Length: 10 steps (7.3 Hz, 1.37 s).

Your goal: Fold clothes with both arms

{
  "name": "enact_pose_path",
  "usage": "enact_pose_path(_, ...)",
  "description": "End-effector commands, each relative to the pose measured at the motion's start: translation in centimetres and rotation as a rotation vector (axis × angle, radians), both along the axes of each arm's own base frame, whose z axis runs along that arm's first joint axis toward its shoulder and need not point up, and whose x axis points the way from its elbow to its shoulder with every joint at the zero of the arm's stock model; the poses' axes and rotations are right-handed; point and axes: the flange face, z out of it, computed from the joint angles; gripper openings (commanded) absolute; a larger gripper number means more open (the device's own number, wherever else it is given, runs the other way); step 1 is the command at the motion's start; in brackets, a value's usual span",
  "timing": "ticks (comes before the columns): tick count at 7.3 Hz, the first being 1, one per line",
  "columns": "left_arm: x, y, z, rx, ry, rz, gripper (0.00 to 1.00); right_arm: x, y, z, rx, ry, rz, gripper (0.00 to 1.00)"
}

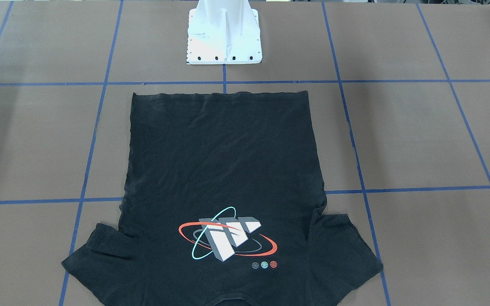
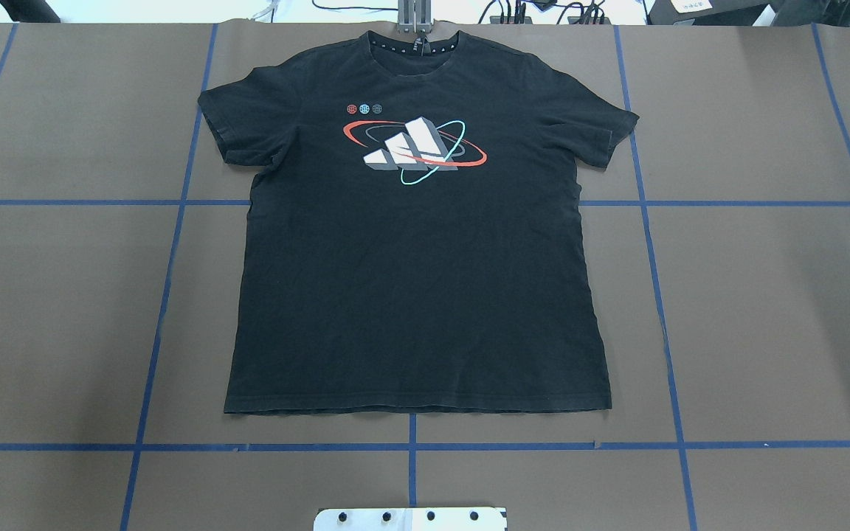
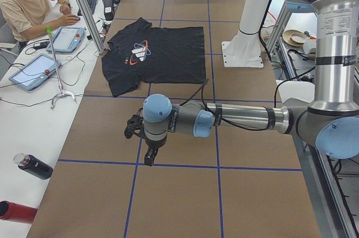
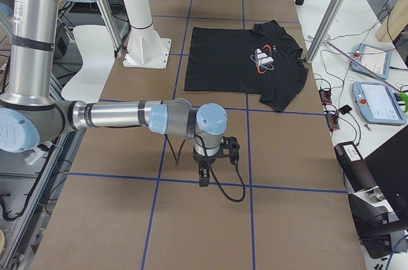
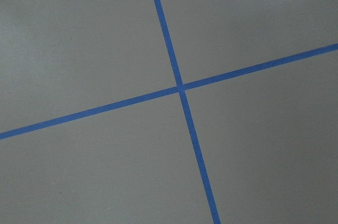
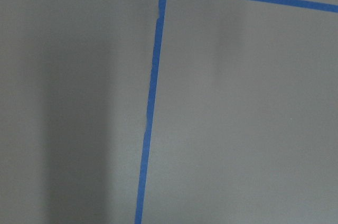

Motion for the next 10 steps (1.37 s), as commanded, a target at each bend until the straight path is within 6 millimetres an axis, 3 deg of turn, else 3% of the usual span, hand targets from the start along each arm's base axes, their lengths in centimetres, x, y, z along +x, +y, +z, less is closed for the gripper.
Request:
enact_pose_path(1, 0.4, -0.4, -0.6, 0.013, -0.001, 0.009, 1.00, 0.0, -0.1, 0.0, 0.001, 0.000, 0.000, 1.00)
enact_pose_path(4, 0.6, -0.6, -3.1, 0.062, -0.004, 0.010, 1.00, 0.0, -0.6, -2.2, 0.051, -0.005, -0.003, 1.00)
enact_pose_path(5, 0.6, -1.8, -5.2, 0.113, 0.001, 0.012, 1.00, 0.0, -1.2, -3.6, 0.081, -0.005, -0.002, 1.00)
enact_pose_path(6, 0.6, -2.1, -6.3, 0.160, -0.006, 0.014, 1.00, -0.2, -2.6, -5.5, 0.122, -0.009, -0.001, 1.00)
enact_pose_path(7, 0.6, -3.1, -7.6, 0.205, -0.003, 0.009, 1.00, -0.5, -5.3, -8.7, 0.227, -0.010, -0.006, 1.00)
enact_pose_path(10, 0.6, -6.0, -12.3, 0.403, -0.005, 0.004, 1.00, -0.7, -7.0, -10.6, 0.393, -0.046, 0.020, 1.00)
